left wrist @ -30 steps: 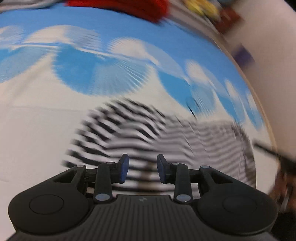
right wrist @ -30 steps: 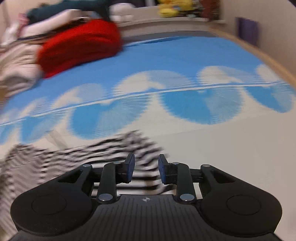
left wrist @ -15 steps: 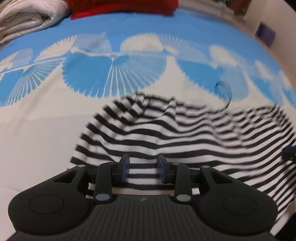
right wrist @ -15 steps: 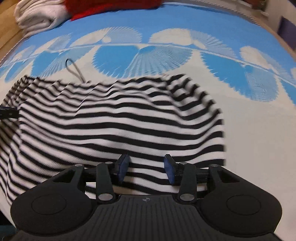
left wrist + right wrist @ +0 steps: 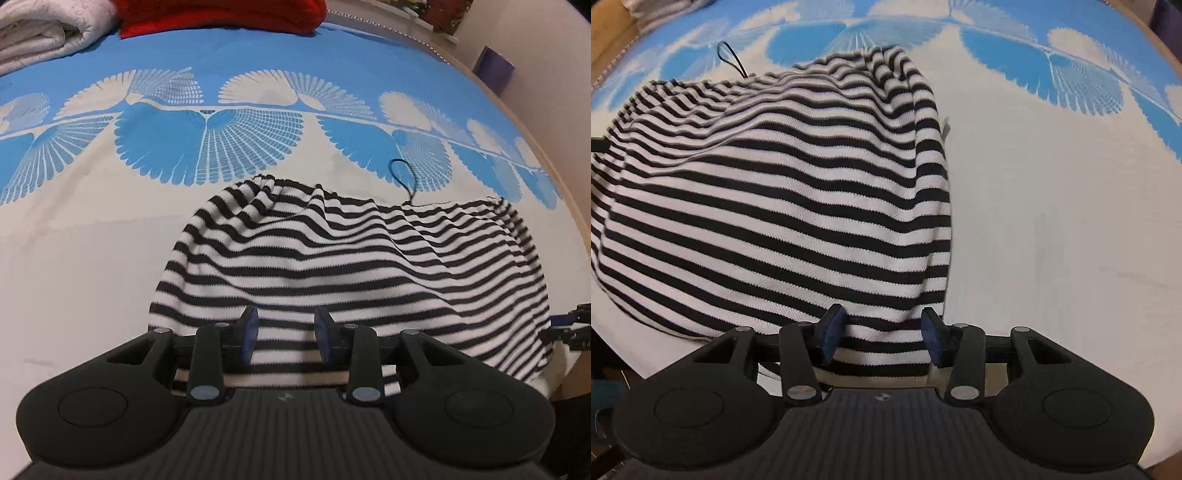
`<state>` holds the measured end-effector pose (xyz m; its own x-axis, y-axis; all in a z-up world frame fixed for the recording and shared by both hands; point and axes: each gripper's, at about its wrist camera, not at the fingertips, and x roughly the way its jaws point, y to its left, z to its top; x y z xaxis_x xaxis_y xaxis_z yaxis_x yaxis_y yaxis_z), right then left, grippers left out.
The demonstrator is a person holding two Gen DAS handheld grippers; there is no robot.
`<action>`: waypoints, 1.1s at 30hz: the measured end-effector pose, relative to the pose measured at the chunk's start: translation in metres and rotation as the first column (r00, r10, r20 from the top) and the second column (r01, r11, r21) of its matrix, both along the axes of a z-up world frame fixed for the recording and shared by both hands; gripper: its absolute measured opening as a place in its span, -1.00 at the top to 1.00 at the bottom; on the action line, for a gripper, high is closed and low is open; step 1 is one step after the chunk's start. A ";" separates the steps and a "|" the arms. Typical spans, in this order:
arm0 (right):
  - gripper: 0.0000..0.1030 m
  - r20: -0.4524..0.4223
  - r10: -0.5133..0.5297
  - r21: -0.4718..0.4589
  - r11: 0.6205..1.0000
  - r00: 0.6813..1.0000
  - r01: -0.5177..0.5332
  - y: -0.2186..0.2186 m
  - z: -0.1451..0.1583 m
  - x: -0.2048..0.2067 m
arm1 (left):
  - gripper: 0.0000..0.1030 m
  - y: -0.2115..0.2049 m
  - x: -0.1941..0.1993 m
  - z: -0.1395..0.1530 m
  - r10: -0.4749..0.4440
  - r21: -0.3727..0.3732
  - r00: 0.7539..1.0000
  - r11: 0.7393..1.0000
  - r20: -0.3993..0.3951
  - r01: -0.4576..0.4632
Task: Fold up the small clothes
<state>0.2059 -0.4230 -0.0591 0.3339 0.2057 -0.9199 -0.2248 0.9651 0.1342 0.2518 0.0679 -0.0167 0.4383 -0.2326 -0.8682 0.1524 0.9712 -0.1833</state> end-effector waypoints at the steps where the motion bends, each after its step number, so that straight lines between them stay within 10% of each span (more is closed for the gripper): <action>1: 0.09 0.009 -0.017 0.017 1.000 1.000 0.017 -0.004 0.003 -0.003 | 0.28 0.002 -0.002 0.000 -0.010 -0.013 1.000 1.000 -0.005 0.010; 9: 0.06 -0.021 0.002 -0.045 0.999 1.000 -0.003 -0.004 -0.004 -0.020 | 0.22 0.010 -0.022 -0.037 -0.102 0.053 0.972 0.992 -0.213 0.116; 17: 0.06 -0.012 -0.070 -0.085 0.994 0.997 0.069 -0.015 -0.007 -0.028 | 0.22 0.037 -0.038 -0.027 -0.052 -0.007 0.981 0.999 -0.188 0.051; 21: 0.05 0.008 -0.061 -0.114 0.992 0.998 0.061 -0.013 -0.006 -0.033 | 0.21 0.040 -0.047 -0.045 -0.037 0.136 0.965 0.988 -0.260 0.075; 25: 0.04 0.180 -0.102 -0.141 0.982 0.978 0.129 -0.013 0.023 -0.044 | 0.21 0.041 -0.057 -0.025 -0.047 0.157 0.984 0.985 -0.174 0.075; 33: -0.17 0.488 -0.334 0.120 0.941 0.806 0.317 -0.012 0.092 -0.092 | -0.26 0.053 -0.099 0.085 0.047 0.062 0.981 0.996 0.188 -0.060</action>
<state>0.1138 -0.4346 0.0333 0.7936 0.0288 -0.6077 0.0579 0.9908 0.1225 0.1530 0.1210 0.0678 0.6037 -0.1489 -0.7832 0.1252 0.9879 -0.0914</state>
